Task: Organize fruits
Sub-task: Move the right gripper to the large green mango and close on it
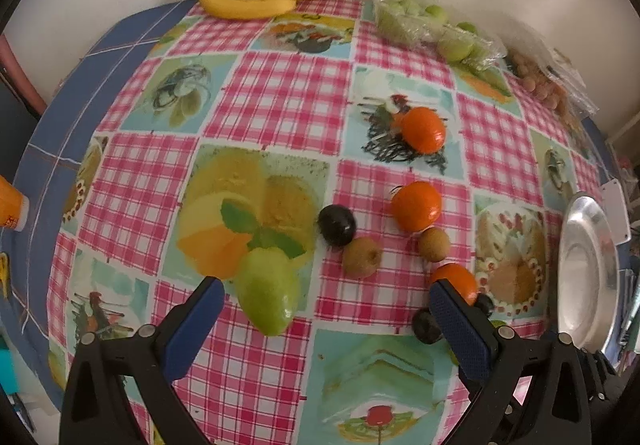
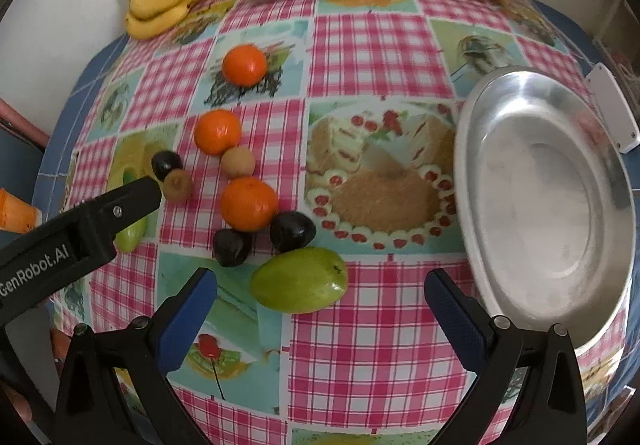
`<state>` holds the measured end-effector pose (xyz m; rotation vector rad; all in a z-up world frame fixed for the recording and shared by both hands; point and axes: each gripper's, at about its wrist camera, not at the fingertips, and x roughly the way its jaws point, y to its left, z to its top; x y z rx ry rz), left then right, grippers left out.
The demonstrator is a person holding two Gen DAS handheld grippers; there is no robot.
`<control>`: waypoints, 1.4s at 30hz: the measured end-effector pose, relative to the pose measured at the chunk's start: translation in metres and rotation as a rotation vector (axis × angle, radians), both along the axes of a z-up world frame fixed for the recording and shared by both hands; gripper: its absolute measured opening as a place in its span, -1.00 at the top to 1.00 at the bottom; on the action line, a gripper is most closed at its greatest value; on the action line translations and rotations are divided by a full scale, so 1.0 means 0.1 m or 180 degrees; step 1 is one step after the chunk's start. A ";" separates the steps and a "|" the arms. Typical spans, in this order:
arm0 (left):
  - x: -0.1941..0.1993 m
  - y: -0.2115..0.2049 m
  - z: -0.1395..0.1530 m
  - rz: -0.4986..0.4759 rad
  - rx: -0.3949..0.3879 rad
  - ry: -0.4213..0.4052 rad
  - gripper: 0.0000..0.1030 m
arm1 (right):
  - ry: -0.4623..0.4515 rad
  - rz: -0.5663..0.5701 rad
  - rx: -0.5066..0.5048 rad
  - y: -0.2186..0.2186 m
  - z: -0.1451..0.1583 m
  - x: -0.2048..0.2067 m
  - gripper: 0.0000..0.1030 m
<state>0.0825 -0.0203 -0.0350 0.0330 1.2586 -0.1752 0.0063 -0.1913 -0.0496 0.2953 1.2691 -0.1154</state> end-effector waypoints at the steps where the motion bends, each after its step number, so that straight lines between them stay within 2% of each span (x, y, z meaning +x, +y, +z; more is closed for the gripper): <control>1: 0.00 0.00 -0.02 0.0000 0.0025 0.0017 -1.00 | 0.0022 0.0013 -0.0008 0.01 -0.02 0.01 -1.00; 9: -0.02 0.03 -0.21 -0.0032 0.0339 0.0159 -1.00 | 0.0106 0.0126 -0.0010 0.09 -0.14 0.04 -1.00; 19: -0.04 0.03 -0.34 -0.0088 0.0464 0.0286 -1.00 | 0.0220 0.0215 -0.0130 0.25 -0.39 0.09 -1.00; 23: -0.02 0.04 -0.34 -0.0039 0.0458 0.0277 -1.00 | 0.0163 0.0229 -0.0162 0.28 -0.43 0.10 -0.98; 25: -0.01 0.03 -0.35 -0.0009 0.0452 0.0272 -1.00 | 0.0070 0.0223 -0.0216 0.30 -0.42 0.10 -0.85; 27: -0.02 0.04 -0.35 0.0014 0.0447 0.0280 -1.00 | 0.0039 0.0238 -0.0208 0.34 -0.42 0.11 -0.60; 33: 0.00 0.06 -0.32 0.0013 0.0378 0.0305 -1.00 | 0.0006 0.0254 -0.0186 0.41 -0.36 0.10 -0.21; 42: -0.02 0.02 -0.29 -0.0018 0.0200 0.0317 -0.99 | 0.0025 0.0219 -0.0158 0.35 -0.31 0.11 -0.17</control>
